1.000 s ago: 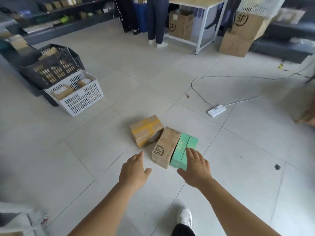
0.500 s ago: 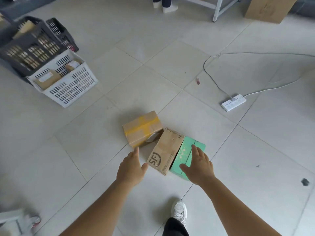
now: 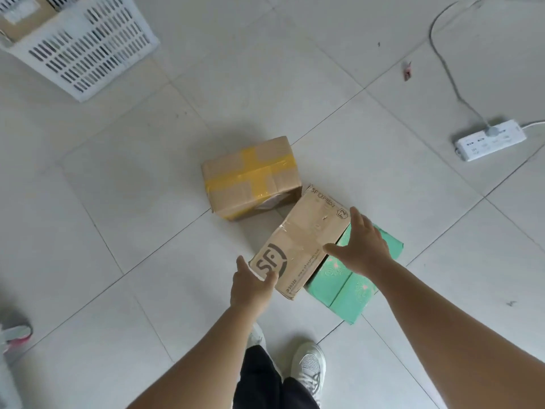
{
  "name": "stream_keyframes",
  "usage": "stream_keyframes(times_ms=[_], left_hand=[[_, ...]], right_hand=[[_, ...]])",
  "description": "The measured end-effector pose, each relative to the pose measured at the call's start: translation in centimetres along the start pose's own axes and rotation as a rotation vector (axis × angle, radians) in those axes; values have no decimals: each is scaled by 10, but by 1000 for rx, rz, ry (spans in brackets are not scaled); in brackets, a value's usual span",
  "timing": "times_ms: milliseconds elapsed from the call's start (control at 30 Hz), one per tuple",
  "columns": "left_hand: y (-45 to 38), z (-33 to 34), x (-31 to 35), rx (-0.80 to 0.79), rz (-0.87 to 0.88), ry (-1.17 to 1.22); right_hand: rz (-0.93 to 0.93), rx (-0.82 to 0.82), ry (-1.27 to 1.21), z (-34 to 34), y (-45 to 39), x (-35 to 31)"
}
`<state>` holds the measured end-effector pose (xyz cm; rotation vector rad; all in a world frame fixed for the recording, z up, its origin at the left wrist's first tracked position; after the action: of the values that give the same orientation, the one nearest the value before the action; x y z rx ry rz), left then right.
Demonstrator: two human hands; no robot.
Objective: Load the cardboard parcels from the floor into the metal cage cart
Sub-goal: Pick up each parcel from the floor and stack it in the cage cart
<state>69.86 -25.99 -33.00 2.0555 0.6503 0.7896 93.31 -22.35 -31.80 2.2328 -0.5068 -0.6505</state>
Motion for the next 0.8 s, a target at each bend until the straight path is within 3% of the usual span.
stream_keyframes(times_ms=[233, 400, 600, 800], left_hand=[[-87, 54, -42, -55, -188, 226], [-130, 83, -59, -72, -147, 298], [-154, 105, -65, -30, -162, 571], [-159, 113, -72, -39, -198, 813]], right_hand=[[12, -45, 120, 47, -110, 16], [4, 26, 157, 61, -168, 16], [29, 100, 279, 59, -196, 11], [37, 51, 221, 56, -202, 13]])
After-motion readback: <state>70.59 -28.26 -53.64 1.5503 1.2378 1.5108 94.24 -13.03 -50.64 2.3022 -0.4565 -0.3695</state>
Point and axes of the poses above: each hand's wrist, its own y-axis away from the middle knuckle, its own z-axis out of the palm, x = y × z, the point moved 6 cm from there along -y, towards the middle knuckle, and after that the axes turned 7 degrees about -x, right-handed, at the moved point
